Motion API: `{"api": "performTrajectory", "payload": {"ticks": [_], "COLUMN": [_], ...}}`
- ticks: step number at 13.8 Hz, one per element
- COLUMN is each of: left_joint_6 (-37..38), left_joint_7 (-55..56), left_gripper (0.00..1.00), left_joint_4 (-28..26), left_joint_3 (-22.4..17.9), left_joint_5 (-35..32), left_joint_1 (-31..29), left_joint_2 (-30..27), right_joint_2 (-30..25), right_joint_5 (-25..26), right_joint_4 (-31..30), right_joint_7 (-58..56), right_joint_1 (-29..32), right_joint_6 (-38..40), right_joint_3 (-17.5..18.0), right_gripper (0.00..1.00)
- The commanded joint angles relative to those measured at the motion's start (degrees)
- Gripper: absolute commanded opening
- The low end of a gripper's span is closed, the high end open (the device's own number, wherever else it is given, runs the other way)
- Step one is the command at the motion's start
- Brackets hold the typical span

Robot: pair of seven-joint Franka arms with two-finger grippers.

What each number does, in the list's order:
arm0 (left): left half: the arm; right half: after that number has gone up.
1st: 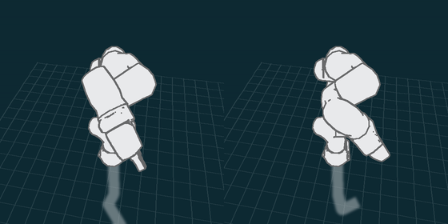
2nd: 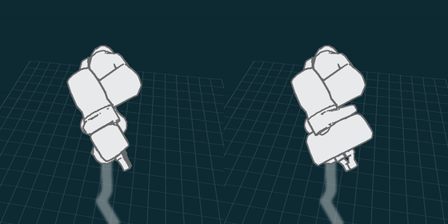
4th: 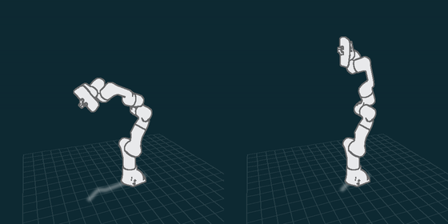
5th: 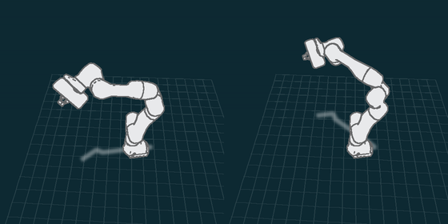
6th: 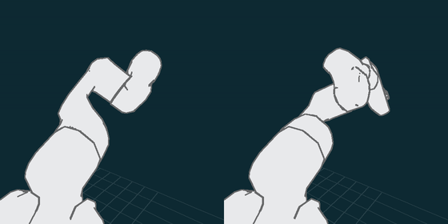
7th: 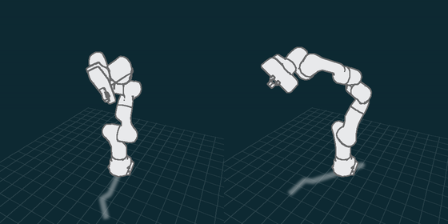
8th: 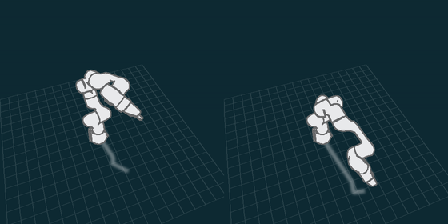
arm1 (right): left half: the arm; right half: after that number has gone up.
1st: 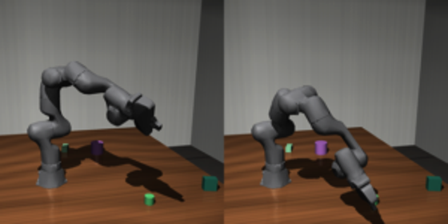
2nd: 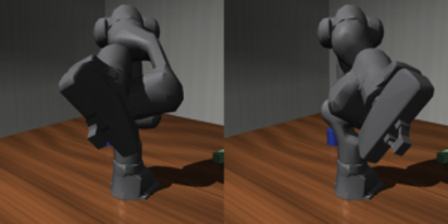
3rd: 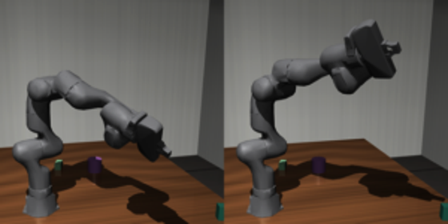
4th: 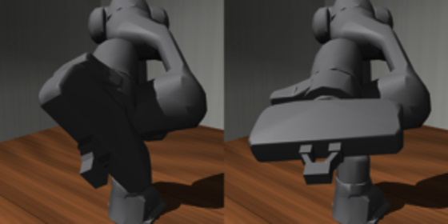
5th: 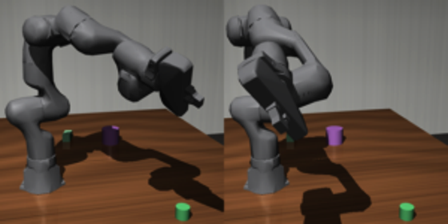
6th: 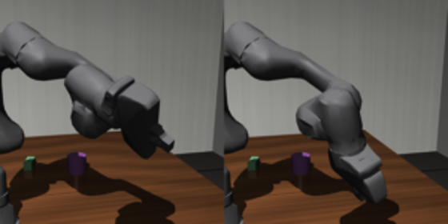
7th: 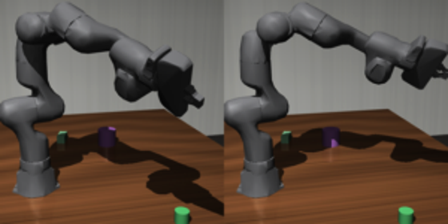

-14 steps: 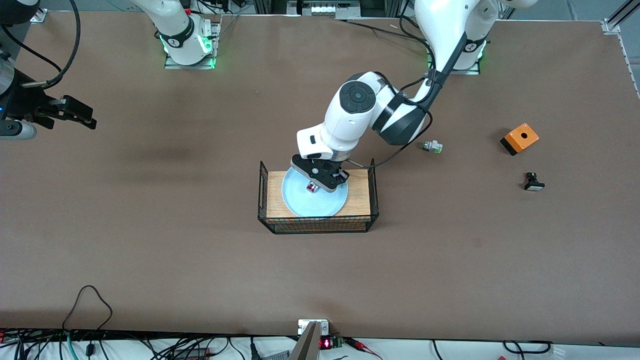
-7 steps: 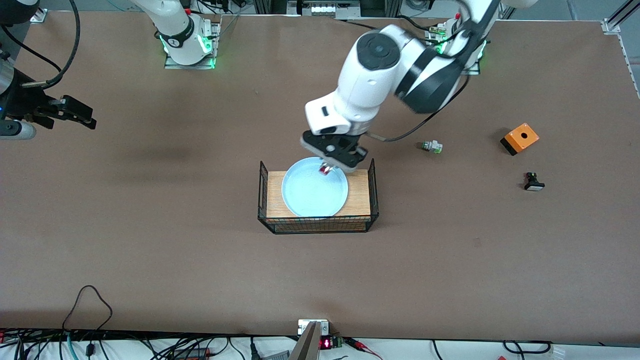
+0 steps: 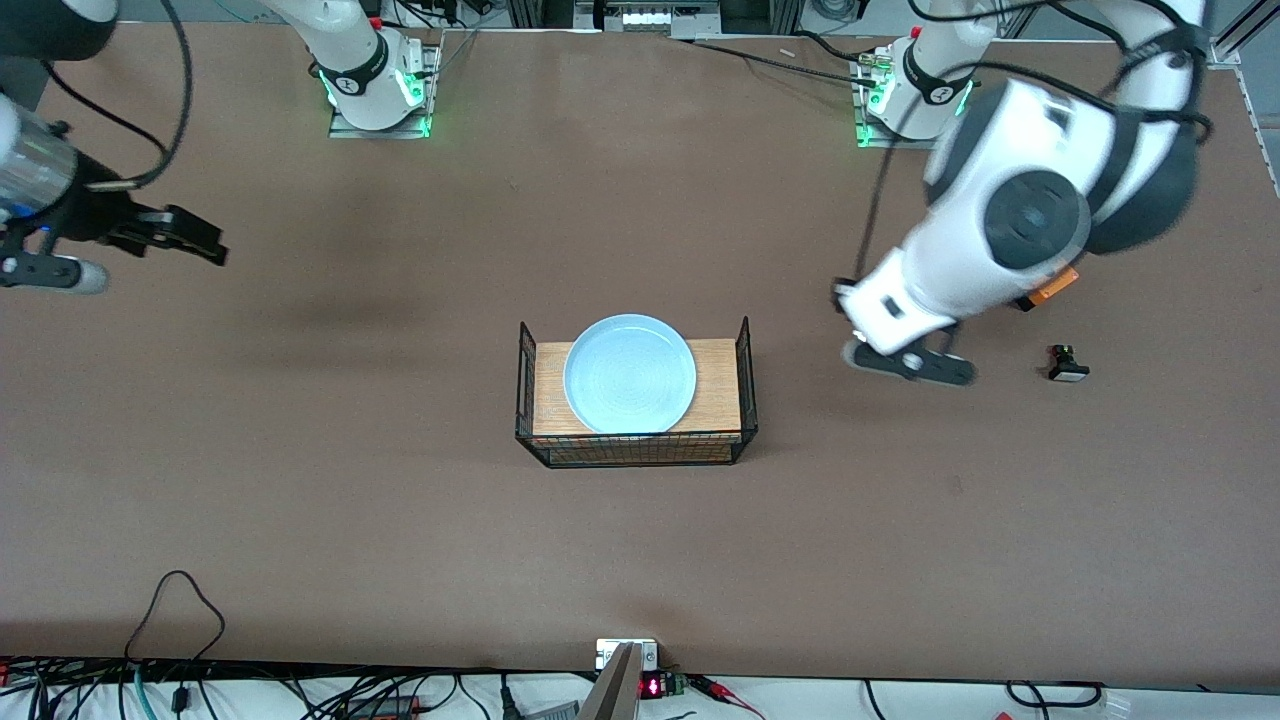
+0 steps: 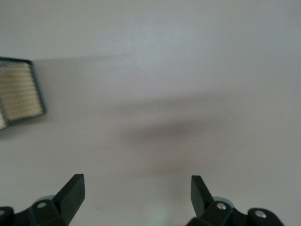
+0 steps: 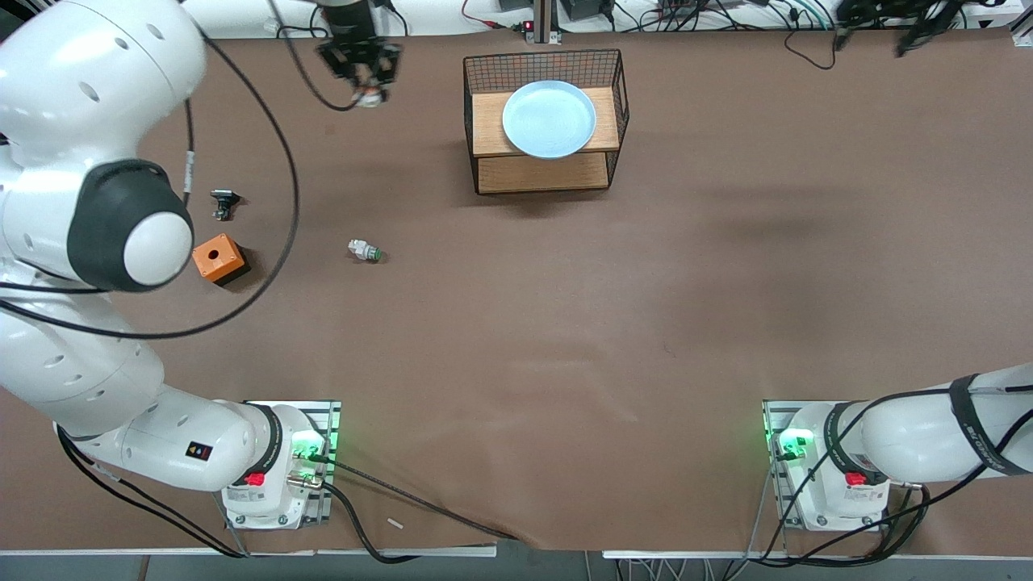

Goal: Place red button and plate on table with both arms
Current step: 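Carry the red button toward the orange box while the right gripper reaches the plate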

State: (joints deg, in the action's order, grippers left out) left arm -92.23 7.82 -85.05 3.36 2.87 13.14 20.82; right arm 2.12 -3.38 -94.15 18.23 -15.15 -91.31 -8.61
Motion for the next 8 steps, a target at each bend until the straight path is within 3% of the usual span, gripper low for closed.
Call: {"api": "performTrajectory", "payload": {"ticks": [1, 3, 5, 8], "left_joint_6": [-3.6, -12.1, -23.5, -38.6], "left_joint_7": [-6.5, -12.5, -19.4, -23.7], "left_gripper": [0.12, 0.12, 0.12, 0.12], "left_joint_4": [-5.5, -13.1, -21.4, -32.3], "left_joint_3": [1.1, 1.1, 1.0, 1.0], "left_joint_5": [-2.8, -5.2, -5.3, -5.5], "left_joint_1": [-6.1, -10.1, -14.6, -16.9], "left_joint_2": [1.0, 0.7, 0.7, 0.8], "right_joint_2": [2.3, 4.7, 7.7, 12.5], "right_joint_5": [-1.0, -1.0, -1.1, -2.0], "right_joint_4": [1.2, 1.8, 1.9, 3.2], "right_joint_7": [15.2, 21.2, 34.3, 48.5], "right_joint_1": [-8.9, -14.5, -19.8, -24.5], "right_joint_6": [-0.1, -2.9, -8.5, -15.5], "right_joint_3": [0.1, 0.1, 0.1, 0.1], "right_gripper": [1.0, 1.0, 1.0, 1.0]}}
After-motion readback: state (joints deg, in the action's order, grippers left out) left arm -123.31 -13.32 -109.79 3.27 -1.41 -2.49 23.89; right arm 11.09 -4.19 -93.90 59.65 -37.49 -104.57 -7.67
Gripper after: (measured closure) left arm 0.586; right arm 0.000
